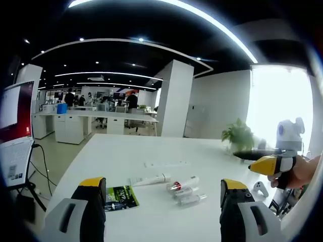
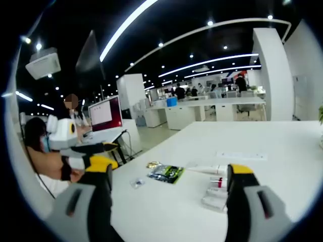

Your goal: Arrange the skincare products in the storage area until every visible bottle or jar stands upright without overlapping.

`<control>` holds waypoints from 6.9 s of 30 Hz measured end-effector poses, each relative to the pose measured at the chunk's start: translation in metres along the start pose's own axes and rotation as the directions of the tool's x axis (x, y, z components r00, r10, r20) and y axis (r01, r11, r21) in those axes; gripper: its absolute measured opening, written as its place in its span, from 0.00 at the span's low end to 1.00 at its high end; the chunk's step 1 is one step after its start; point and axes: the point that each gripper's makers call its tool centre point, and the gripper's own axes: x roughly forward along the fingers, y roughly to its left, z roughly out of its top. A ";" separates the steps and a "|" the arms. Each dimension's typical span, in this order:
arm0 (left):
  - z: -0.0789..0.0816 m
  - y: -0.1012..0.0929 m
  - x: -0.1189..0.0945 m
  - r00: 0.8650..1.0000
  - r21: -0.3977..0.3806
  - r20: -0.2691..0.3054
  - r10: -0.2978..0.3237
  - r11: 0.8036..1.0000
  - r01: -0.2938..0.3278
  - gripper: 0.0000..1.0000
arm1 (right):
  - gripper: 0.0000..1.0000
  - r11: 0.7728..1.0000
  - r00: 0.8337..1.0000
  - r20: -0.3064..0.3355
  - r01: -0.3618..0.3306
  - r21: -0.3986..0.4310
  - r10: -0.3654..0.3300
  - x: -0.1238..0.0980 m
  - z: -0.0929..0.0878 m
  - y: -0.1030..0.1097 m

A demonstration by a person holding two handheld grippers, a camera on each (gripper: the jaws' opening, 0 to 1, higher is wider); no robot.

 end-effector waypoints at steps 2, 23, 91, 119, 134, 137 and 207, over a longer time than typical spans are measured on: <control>0.001 0.000 0.000 1.000 -0.001 0.002 -0.001 1.000 0.001 0.97 | 0.96 1.000 1.000 0.001 0.000 0.002 0.000 -0.001 0.000 0.000; -0.003 0.000 -0.005 1.000 -0.001 0.003 -0.003 1.000 0.003 0.98 | 0.96 1.000 1.000 0.007 0.000 0.006 0.000 -0.005 -0.002 0.003; 0.003 -0.006 0.000 0.999 0.041 0.020 -0.037 0.998 0.036 1.00 | 1.00 0.998 0.997 0.057 0.051 0.041 -0.054 -0.019 0.009 -0.023; -0.003 -0.002 -0.007 1.000 0.036 -0.016 -0.003 0.999 0.004 1.00 | 1.00 0.998 0.999 0.027 0.025 0.050 -0.026 -0.013 0.010 -0.022; -0.003 0.030 -0.012 0.999 -0.003 -0.049 -0.009 1.000 0.009 1.00 | 1.00 0.999 0.999 -0.037 0.031 0.033 -0.030 0.014 0.018 -0.010; 0.000 0.036 -0.007 0.998 -0.012 -0.048 -0.033 0.999 0.033 1.00 | 1.00 0.998 0.998 -0.037 0.049 0.030 -0.048 0.017 0.024 -0.007; -0.040 0.093 0.008 0.992 -0.046 -0.127 0.011 0.999 -0.017 0.99 | 0.94 0.878 0.671 -0.723 -0.433 -0.204 0.163 0.263 -0.095 -0.121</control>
